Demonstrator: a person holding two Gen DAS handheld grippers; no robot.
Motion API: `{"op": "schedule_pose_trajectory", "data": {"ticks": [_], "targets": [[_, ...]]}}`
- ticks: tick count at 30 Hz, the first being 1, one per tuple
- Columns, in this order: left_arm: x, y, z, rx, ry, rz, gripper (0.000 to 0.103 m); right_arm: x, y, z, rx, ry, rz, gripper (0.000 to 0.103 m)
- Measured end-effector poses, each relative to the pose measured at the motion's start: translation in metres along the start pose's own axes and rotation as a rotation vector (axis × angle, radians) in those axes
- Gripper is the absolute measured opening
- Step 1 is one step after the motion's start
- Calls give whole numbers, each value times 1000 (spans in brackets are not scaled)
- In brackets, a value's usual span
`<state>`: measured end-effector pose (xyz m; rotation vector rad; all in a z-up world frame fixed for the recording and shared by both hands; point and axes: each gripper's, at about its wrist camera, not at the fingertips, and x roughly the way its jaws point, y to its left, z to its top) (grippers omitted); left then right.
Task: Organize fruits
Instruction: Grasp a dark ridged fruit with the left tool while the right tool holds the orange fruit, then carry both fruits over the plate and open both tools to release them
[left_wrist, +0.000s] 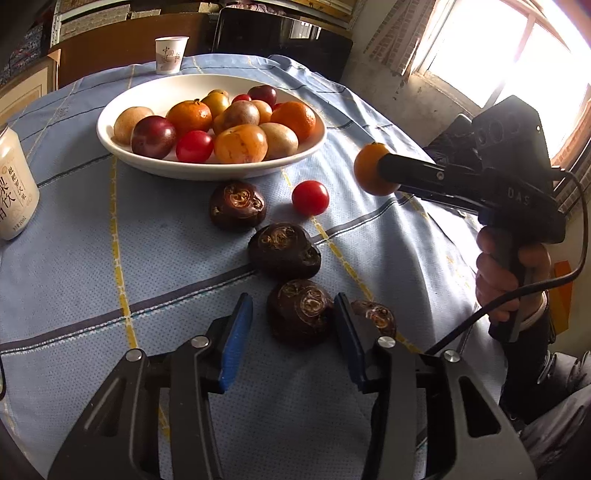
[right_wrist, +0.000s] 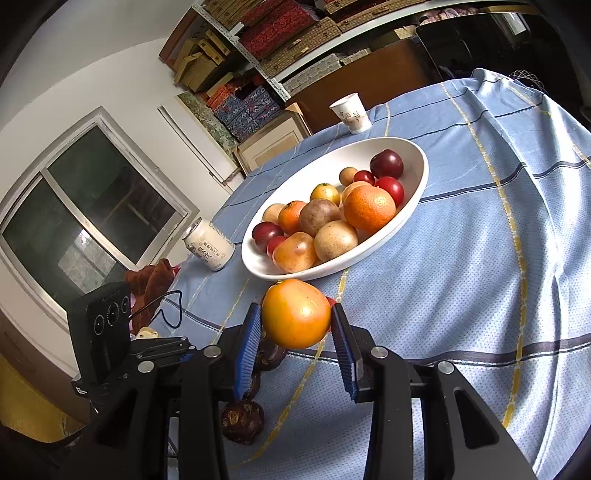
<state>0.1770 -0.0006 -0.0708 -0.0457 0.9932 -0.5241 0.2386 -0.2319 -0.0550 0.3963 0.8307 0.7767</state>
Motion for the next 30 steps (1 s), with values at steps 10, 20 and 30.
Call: {"op": "schedule_pose_trajectory", "data": {"ticks": [10, 20, 30], "targets": [[8, -16, -5, 82, 23, 66, 43, 1, 1, -1, 2, 6, -3, 39], [8, -22, -6, 114, 21, 99, 43, 2, 0, -2, 5, 12, -5, 39], [-7, -11, -6, 68, -16, 80, 42, 4, 4, -2, -24, 14, 0, 39]]}}
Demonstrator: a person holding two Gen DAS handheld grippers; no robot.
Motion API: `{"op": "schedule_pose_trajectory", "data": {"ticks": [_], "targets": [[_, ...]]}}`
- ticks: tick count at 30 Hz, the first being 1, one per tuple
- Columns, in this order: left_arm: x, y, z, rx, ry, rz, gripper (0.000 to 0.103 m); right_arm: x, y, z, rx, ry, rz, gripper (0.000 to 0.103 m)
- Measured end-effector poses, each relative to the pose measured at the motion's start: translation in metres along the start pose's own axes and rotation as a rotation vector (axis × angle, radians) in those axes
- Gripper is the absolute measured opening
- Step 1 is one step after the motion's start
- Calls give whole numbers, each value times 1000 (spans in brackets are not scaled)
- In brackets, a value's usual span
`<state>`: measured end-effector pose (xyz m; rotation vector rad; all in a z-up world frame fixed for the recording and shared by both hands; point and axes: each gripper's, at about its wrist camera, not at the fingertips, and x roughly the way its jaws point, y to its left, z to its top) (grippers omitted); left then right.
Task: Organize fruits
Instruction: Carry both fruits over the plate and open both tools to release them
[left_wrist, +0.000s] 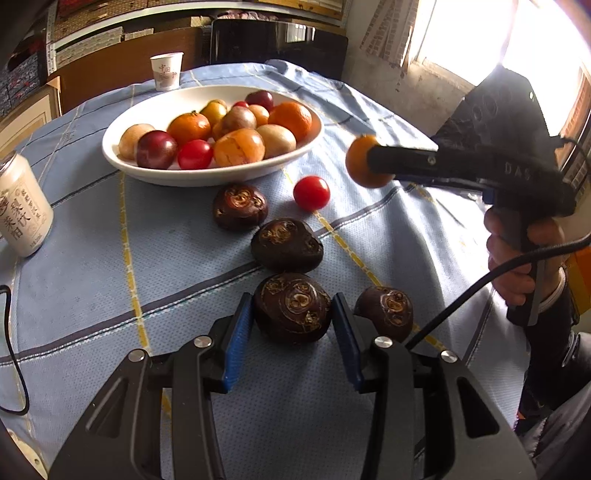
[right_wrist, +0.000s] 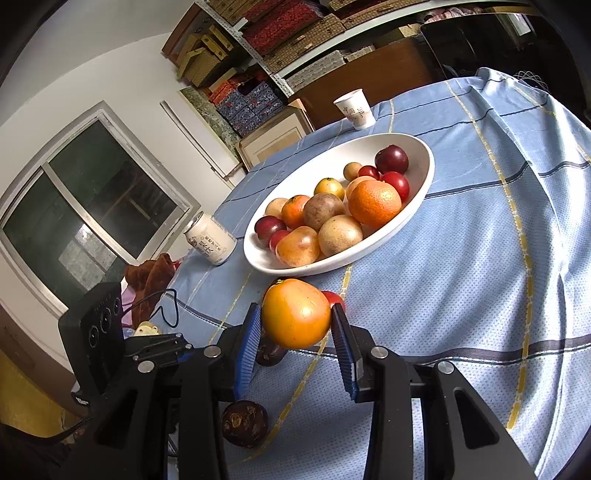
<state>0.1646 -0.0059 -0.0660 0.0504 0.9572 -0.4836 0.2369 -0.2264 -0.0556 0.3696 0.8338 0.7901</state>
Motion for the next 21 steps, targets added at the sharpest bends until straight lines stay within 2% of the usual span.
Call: {"op": "schedule_pose_trajectory", "data": {"ticks": [4, 7, 10, 11, 15, 18, 21], "targets": [[-17, 17, 3, -82, -59, -106, 42, 0, 4, 2, -20, -9, 23, 39], [-34, 31, 16, -154, -104, -164, 42, 5, 4, 10, 30, 31, 72, 39], [-52, 39, 42, -167, -159, -95, 42, 7, 12, 36, 50, 10, 100, 39], [-57, 42, 55, -164, -190, -55, 42, 8, 15, 44, 40, -11, 89, 39], [-48, 60, 95, -218, -233, 19, 42, 27, 18, 73, -1, -97, 27, 39], [-20, 77, 123, -241, -215, 112, 42, 50, 12, 83, -28, -123, -45, 39], [9, 93, 147, -267, -169, 121, 42, 68, 1, 90, -15, -114, -85, 39]]}}
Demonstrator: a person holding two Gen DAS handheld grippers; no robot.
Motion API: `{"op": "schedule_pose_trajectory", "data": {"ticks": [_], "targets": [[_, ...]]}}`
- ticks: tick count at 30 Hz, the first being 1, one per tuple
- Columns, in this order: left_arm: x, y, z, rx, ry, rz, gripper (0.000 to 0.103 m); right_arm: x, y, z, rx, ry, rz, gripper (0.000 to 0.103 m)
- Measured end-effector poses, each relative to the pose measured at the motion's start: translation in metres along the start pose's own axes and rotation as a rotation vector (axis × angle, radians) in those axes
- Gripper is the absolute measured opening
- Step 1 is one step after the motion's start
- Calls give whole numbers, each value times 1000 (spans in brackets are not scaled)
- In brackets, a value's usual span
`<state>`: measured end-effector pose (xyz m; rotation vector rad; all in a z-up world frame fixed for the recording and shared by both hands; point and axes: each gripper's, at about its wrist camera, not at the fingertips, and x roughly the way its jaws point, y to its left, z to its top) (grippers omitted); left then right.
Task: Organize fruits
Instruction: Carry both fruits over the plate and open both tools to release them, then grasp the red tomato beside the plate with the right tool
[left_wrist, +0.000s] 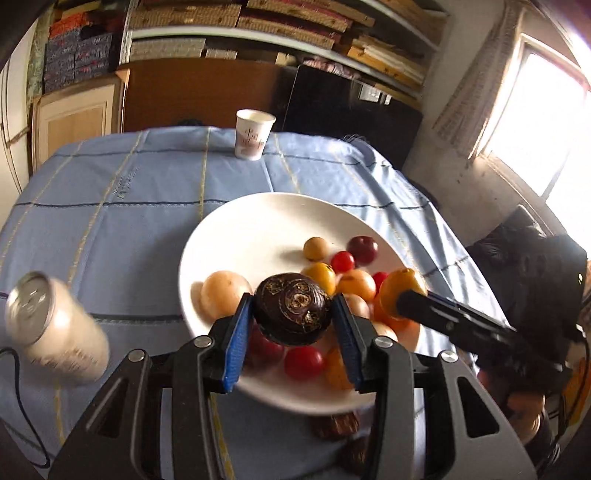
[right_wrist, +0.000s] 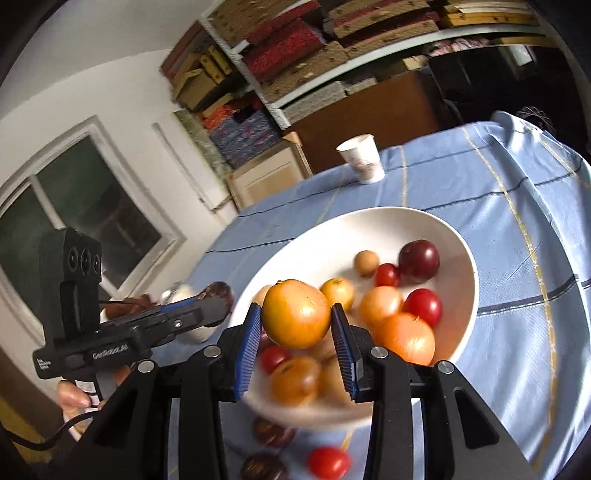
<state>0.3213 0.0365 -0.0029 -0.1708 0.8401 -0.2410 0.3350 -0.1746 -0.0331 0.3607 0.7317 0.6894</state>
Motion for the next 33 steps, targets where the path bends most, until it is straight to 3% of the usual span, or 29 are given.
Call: {"op": "schedule_pose_trajectory", "data": {"ticks": [5, 6, 7, 9, 14, 19, 24, 26, 33], "targets": [[29, -2, 17, 19, 10, 29, 43, 9, -3, 10, -40, -11, -5, 41], [31, -3, 19, 24, 8, 46, 55, 9, -4, 12, -41, -23, -11, 43], [30, -5, 18, 24, -4, 61, 75, 8, -4, 13, -44, -31, -15, 54], [21, -6, 17, 7, -53, 90, 91, 2, -4, 13, -53, -40, -24, 58], [-22, -3, -11, -50, -126, 79, 97, -36, 12, 3, -149, -68, -18, 58], [-49, -2, -57, -41, -201, 148, 98, -62, 21, -27, -220, -81, -34, 58], [-52, 0, -82, -52, -191, 205, 98, -64, 18, -50, -166, -14, -32, 57], [-54, -1, -87, -54, -189, 221, 98, -63, 23, -56, -194, 6, -50, 52], [-62, -2, -92, -44, -217, 271, 98, -44, 28, -73, -266, 111, -132, 51]]}}
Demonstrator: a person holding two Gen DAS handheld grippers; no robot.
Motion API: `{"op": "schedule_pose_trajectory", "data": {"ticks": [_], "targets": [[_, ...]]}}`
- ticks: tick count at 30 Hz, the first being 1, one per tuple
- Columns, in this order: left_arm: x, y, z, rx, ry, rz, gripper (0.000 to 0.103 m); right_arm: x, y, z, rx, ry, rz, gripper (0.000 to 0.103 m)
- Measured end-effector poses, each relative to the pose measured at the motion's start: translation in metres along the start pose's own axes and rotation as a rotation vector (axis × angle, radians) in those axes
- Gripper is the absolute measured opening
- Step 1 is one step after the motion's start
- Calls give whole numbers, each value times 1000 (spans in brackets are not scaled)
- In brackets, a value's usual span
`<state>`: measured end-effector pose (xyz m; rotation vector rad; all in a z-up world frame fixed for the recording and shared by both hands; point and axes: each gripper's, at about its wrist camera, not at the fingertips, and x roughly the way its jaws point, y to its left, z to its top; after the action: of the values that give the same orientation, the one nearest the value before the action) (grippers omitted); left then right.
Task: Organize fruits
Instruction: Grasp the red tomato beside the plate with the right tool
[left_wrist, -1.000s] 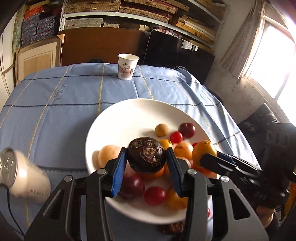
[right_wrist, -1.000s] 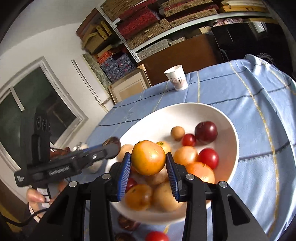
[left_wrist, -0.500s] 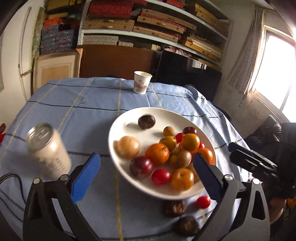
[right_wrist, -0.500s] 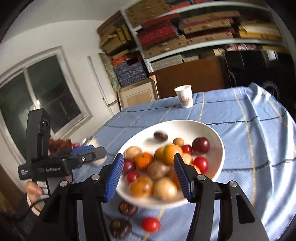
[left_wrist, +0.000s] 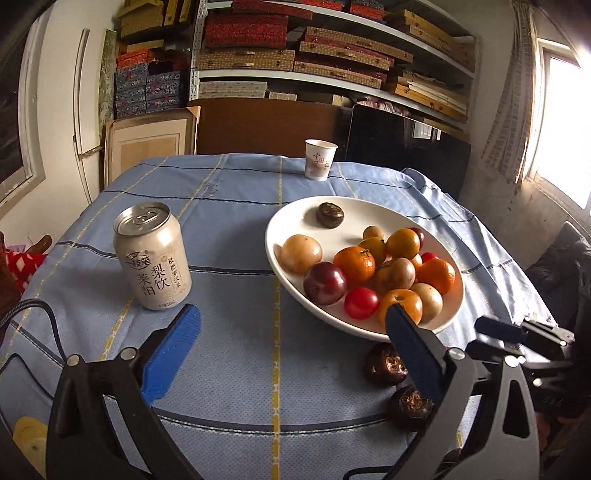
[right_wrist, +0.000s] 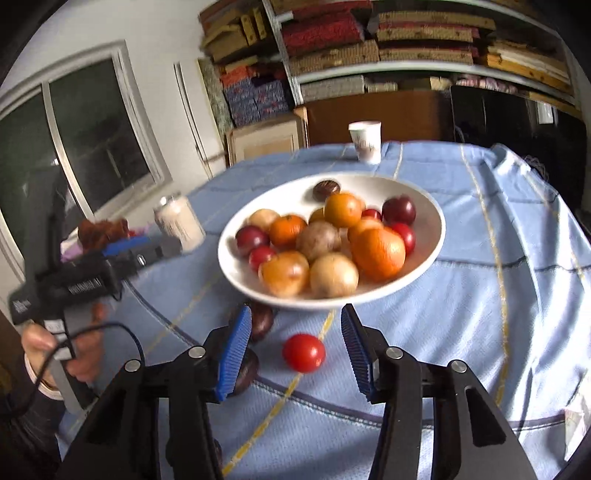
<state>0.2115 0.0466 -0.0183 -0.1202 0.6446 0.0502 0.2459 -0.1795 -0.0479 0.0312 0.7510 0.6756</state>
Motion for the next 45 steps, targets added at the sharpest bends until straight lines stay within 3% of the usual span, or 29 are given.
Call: {"op": "schedule_pose_trajectory", "data": {"ticks": [17, 30, 34, 38, 42, 44, 45], "targets": [[-2, 2, -2, -12, 31, -3, 98, 30, -1, -10, 9, 145, 2, 43], [-1, 3, -2, -13, 42, -7, 98, 32, -3, -10, 18, 159, 3, 40], [-1, 3, -3, -12, 43, -6, 98, 33, -4, -10, 17, 166, 6, 31], [1, 2, -4, -5, 57, -10, 98, 25, -9, -7, 43, 130, 25, 31], [4, -7, -7, 25, 101, -117, 98, 4, -13, 1, 62, 7, 15, 31], [6, -16, -11, 44, 141, -210, 84, -2, -16, 3, 77, -22, 14, 31], [7, -20, -14, 60, 162, -243, 71, -2, -17, 3, 82, -26, 10, 31]]}}
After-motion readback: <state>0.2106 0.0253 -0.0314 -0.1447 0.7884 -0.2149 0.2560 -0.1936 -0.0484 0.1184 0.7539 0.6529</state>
